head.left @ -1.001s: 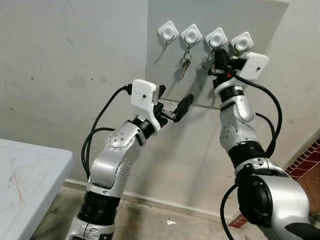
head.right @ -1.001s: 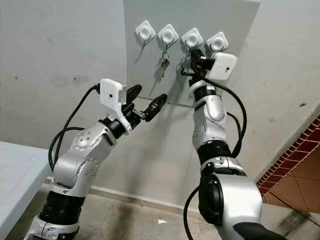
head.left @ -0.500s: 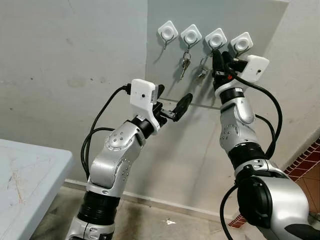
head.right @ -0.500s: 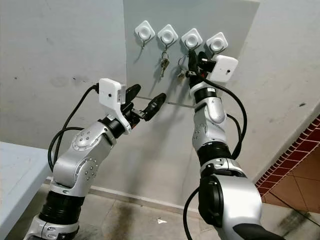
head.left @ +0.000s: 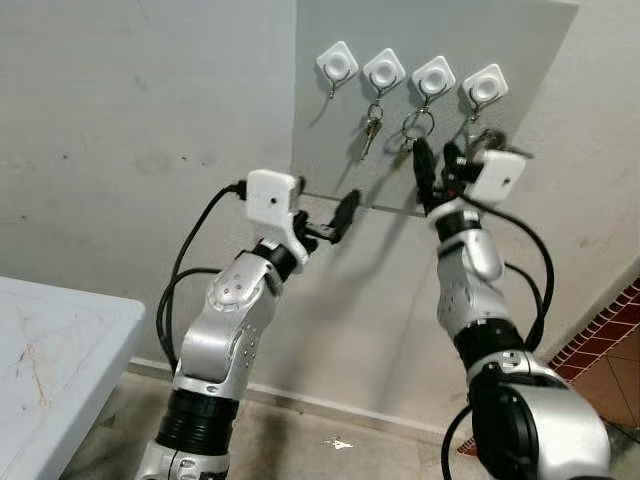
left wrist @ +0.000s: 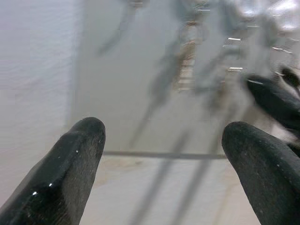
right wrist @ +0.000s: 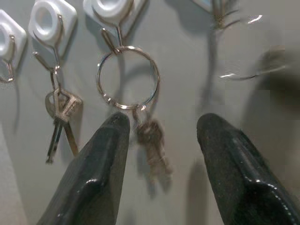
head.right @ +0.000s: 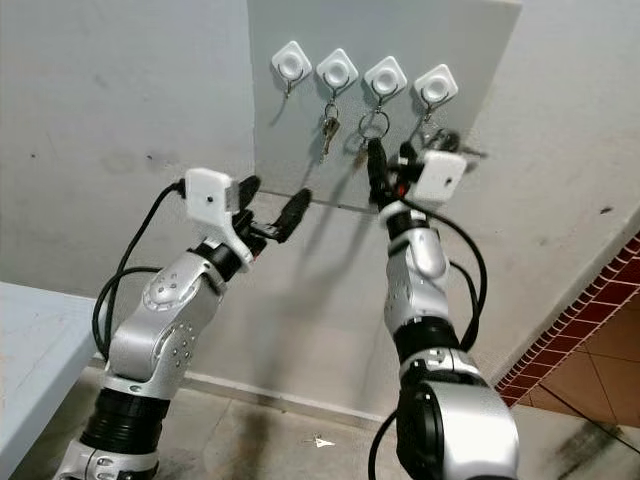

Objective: Hang keys on a hook

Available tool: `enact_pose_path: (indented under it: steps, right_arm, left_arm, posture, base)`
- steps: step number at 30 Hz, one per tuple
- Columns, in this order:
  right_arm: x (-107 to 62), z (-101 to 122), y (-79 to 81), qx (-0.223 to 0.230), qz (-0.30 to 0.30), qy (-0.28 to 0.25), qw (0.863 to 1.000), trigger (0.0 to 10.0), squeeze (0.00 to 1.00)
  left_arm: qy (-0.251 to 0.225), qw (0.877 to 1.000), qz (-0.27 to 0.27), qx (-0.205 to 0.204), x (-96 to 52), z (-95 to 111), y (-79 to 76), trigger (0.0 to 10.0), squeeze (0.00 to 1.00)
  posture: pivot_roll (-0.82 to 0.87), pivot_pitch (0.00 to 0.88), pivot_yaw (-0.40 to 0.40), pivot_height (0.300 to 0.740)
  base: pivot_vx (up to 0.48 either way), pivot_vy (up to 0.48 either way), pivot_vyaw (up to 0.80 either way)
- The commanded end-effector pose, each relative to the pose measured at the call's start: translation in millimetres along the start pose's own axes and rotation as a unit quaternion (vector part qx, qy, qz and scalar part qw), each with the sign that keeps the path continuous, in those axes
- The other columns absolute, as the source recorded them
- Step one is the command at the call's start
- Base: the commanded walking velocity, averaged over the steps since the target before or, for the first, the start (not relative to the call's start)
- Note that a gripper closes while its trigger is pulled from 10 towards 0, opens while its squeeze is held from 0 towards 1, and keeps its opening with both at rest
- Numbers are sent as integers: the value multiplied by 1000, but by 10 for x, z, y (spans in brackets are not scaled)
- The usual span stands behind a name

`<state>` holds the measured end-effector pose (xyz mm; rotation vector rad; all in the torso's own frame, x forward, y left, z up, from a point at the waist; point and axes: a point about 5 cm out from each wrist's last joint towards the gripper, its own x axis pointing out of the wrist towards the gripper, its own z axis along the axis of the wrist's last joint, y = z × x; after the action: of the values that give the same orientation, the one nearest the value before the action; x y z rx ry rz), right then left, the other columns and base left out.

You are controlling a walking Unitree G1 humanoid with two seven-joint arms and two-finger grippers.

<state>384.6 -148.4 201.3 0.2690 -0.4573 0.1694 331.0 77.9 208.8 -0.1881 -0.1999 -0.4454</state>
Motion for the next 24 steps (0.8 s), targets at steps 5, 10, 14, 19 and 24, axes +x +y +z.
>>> enact_pose_path:
  steps: [5, 10, 14, 19, 24]
  right_arm:
    - [-204, -138, -67, -16, -6, 19, 1000, 10000, 0]
    - [-491, -351, -177, -32, -18, 63, 997, 10000, 0]
    - [-759, -549, -289, -51, -30, 119, 991, 10000, 0]
    - [-1005, -712, -383, -62, -43, 168, 983, 10000, 0]
    - [-1465, -990, -500, -85, -58, 273, 957, 10000, 0]
  left_arm:
    - [24, 998, 52, -1, -108, -225, 170, 10000, 0]
    - [57, 993, 104, 0, -264, -556, 372, 10000, 0]
    - [78, 989, 125, 22, -391, -800, 486, 10000, 0]
    - [117, 982, 145, 29, -516, -1061, 593, 10000, 0]
    - [227, 963, 147, -5, -891, -1565, 693, 10000, 0]
  posture:
    - [52, 16, -61, 740]
    - [47, 0, -58, 740]
    - [38, 0, -54, 740]
    - [36, 0, -50, 740]
    - [19, 0, -27, 740]
  base:
    - [0, 0, 0]
    - [0, 0, 0]
    - [0, 0, 0]
    - [0, 0, 0]
    - [0, 0, 0]
